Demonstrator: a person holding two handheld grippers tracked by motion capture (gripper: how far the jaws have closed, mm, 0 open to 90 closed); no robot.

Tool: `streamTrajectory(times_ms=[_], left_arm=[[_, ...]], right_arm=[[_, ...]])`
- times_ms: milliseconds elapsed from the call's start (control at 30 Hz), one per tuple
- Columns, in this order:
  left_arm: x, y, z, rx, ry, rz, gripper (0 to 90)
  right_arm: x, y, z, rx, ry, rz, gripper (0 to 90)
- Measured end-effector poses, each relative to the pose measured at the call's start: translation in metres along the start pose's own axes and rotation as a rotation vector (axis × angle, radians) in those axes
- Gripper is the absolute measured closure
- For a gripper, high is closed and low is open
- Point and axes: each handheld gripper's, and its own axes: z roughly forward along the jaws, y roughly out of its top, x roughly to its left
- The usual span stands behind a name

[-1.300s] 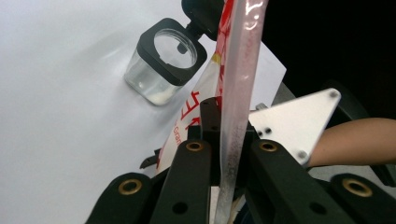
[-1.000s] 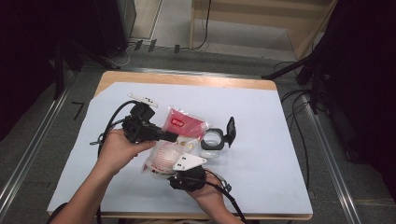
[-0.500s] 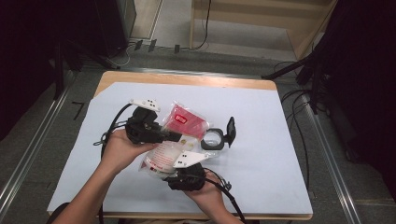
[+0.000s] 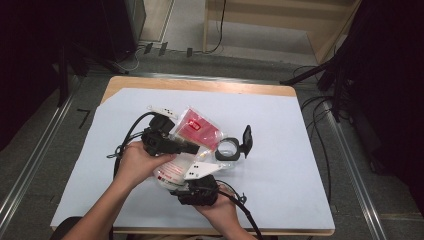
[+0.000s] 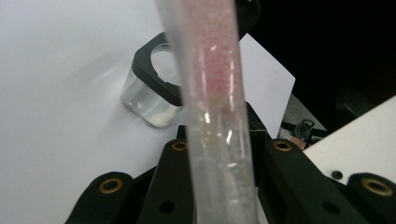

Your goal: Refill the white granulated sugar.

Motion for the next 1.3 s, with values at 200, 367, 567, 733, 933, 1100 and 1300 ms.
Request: streamTrajectory(times_ms=[200,367,567,733,933,1100,1300], left_arm=[[0.001,0.004,0.004,0.028,-0.016,-0.054,82.2],[0.001,0.006,0.008,0.039,-0.021,-0.053,82.3],[0.001,0.009,0.008,0.055,-0.021,-0.028,75.3],[0.001,0.010,0.007,0.048,-0.043,0.004,71.2],[0.005,0.008,0.010,0.059,-0.051,0.022,68.0],[0.006,0.008,0.014,0.069,-0.094,-0.025,66.4],[0.006,0.012,0.018,0.091,-0.046,-0.086,67.9]], right_arm=[[0.001,0.000,0.002,0.013,-0.008,0.013,55.3],[0.001,0.001,0.003,0.017,-0.036,0.045,56.0],[-0.005,0.001,0.001,0.014,0.007,0.081,58.1],[-0.006,0.002,-0.002,-0.003,0.032,0.089,58.3],[-0.007,0.003,-0.003,-0.008,0.076,0.115,59.6],[-0.002,0.005,-0.005,-0.018,0.096,0.064,61.0],[0.004,0.006,-0.002,-0.001,0.034,0.024,56.8]])
